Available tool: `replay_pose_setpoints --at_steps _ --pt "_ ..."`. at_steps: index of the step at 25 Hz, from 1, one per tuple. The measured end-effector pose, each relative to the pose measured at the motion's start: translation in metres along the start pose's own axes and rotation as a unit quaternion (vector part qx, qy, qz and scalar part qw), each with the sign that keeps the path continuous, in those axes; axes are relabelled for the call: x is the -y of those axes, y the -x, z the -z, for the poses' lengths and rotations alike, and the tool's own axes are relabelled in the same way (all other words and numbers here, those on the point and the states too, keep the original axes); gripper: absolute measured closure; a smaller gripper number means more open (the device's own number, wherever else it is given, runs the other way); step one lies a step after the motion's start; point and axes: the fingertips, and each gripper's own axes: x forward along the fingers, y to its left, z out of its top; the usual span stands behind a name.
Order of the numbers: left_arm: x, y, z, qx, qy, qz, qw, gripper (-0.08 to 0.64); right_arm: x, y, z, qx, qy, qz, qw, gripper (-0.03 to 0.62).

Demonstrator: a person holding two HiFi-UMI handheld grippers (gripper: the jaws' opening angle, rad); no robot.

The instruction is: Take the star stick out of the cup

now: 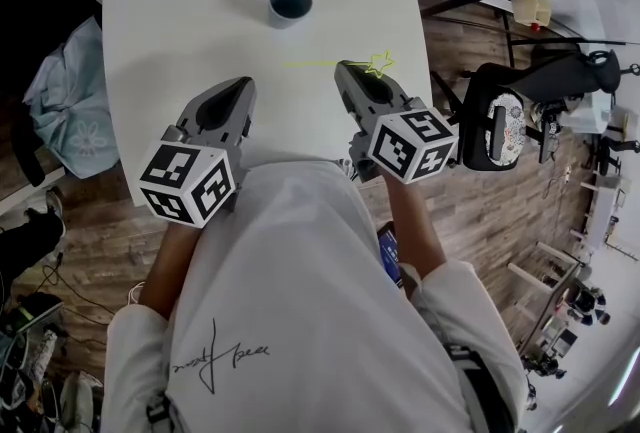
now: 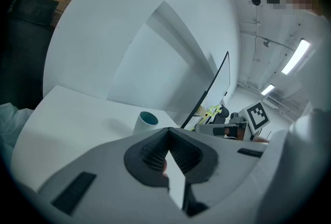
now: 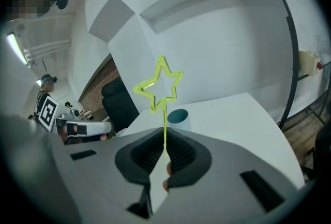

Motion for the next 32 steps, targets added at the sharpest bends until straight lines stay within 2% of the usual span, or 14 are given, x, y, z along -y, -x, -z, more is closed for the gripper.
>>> replay_pose_setpoints --at_steps 25,32 --pt "-0.002 -0.001 0.0 -0.003 0.003 0.0 1.0 0.557 0.0 0.004 0.017 -0.032 0.01 -0.01 0.999 0.572" --pt "-0.002 -0.002 0.0 -0.002 0.001 0.0 1.0 0.557 -0.002 0.003 0.022 -0.045 0.051 -0.007 0.998 0.572"
